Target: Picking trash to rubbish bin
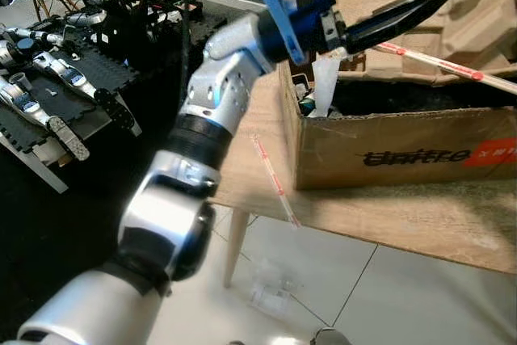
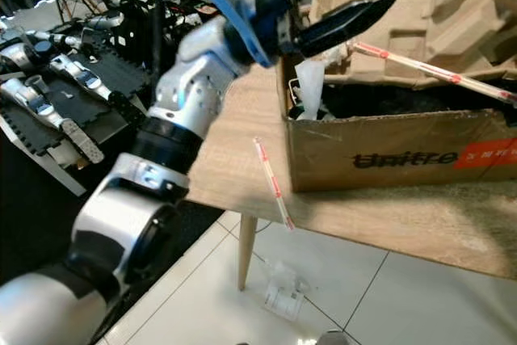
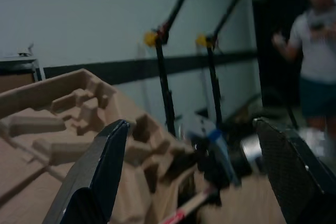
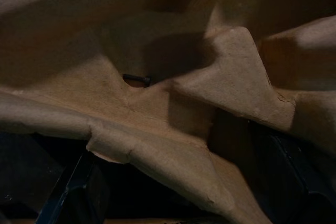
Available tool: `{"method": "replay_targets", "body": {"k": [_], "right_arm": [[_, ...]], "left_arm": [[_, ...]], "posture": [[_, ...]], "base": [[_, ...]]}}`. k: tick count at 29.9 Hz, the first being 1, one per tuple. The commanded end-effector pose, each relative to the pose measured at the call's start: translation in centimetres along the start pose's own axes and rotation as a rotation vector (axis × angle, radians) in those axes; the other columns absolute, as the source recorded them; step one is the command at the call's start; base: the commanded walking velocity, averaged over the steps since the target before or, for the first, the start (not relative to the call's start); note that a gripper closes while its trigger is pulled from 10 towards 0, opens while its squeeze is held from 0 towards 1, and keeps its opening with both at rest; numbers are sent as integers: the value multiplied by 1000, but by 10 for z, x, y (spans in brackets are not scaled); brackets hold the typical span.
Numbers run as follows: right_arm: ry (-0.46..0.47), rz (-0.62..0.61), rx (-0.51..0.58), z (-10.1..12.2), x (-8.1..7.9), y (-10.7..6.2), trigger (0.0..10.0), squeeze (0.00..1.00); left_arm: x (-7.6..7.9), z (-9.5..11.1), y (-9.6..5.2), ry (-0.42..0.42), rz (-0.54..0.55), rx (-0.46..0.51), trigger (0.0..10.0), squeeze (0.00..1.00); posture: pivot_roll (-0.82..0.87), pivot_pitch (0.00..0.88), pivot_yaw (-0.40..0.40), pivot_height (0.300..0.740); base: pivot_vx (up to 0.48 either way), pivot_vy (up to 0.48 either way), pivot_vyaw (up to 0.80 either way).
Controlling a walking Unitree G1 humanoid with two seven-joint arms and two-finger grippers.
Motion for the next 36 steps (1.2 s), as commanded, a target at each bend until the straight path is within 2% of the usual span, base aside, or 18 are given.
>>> {"method": "replay_targets", "body": {"k": [1,5,13,17,19,23,25,29,34,36], "right_arm": [[14,111,-44,-13,-24,8,10000,0],[18,159,-29,-13,-35,12,10000,0],[36,221,-6,-12,-47,15,10000,0],[34,281,-8,-12,-59,15,10000,0],[25,329,-25,-15,-65,12,10000,0],[21,351,-39,-17,-66,9,10000,0],[18,389,-55,-19,-67,2,10000,0],[13,413,-64,-20,-67,-3,10000,0],[1,417,-87,-24,-65,-8,10000,0],[-4,420,-105,-27,-64,-11,10000,0]], "left_arm": [[-2,-13,-2,-64,66,-3,10000,0],[-1,-25,2,-53,133,-33,10000,0],[-1,-29,2,0,181,-77,10000,0],[-1,-34,2,55,207,-116,10000,0],[-2,-37,3,117,230,-154,10000,0],[-4,-39,4,163,246,-181,10000,0],[-4,-43,8,224,263,-222,10000,0],[-3,-47,11,255,274,-251,10000,0],[-3,-60,12,301,309,-322,10000,0],[-2,-73,9,335,338,-392,10000,0]], "posture": [[-198,137,137,740],[-207,131,139,740],[-208,129,140,740],[-205,132,136,740],[-205,133,137,740],[-207,134,138,740],[-217,137,143,740],[-217,137,143,740],[-228,142,146,740],[-230,145,146,740]], "base": [[0,0,0],[0,0,0],[0,0,0],[0,0,0],[0,0,0],[0,0,0],[0,0,0],[0,0,0],[0,0,0],[0,0,0]]}}
Point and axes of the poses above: a point about 5 cm out from each wrist's last joint towards the gripper, its own y axis pointing out of the wrist towards the gripper, its own z axis along the axis of the wrist's last joint, x = y × z, the point moved 3 cm from there along y, pointing out of the wrist towards the gripper, and after that the axes turned 5 degrees about y, right-handed, at the moved point
